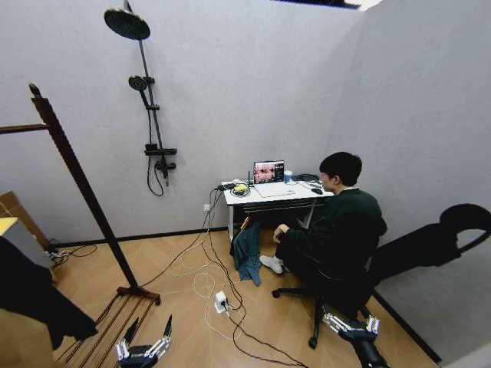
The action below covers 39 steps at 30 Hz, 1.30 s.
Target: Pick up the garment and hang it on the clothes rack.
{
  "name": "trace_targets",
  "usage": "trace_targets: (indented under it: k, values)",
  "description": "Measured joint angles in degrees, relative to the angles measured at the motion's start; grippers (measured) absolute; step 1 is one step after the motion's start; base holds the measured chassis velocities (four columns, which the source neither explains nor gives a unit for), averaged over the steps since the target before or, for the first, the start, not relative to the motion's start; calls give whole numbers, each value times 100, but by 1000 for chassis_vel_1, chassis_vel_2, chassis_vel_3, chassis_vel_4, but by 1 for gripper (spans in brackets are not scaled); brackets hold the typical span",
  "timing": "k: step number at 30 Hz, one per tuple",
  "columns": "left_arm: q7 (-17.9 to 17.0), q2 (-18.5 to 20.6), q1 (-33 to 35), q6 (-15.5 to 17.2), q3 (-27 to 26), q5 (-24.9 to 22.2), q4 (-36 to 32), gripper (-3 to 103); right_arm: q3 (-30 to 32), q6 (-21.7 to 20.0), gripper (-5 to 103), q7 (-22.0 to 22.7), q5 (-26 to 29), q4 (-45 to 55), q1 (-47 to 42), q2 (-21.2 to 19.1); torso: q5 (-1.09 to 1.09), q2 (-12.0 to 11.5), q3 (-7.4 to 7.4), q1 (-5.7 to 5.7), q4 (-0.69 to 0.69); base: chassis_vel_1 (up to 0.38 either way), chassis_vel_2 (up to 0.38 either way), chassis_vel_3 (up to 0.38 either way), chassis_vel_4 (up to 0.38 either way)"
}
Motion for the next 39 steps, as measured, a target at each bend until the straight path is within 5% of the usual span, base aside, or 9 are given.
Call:
trace_targets:
  k: [12,39]
  values:
    - [0,0,0,0,0,0,0,100,0,0,100,0,0,0,0,0,0,350,182,171,-1,0,0,0,0]
    - [0,0,0,0,0,0,0,100,0,0,100,0,0,0,0,0,0,243,129,122,0,4,-5,-5,7]
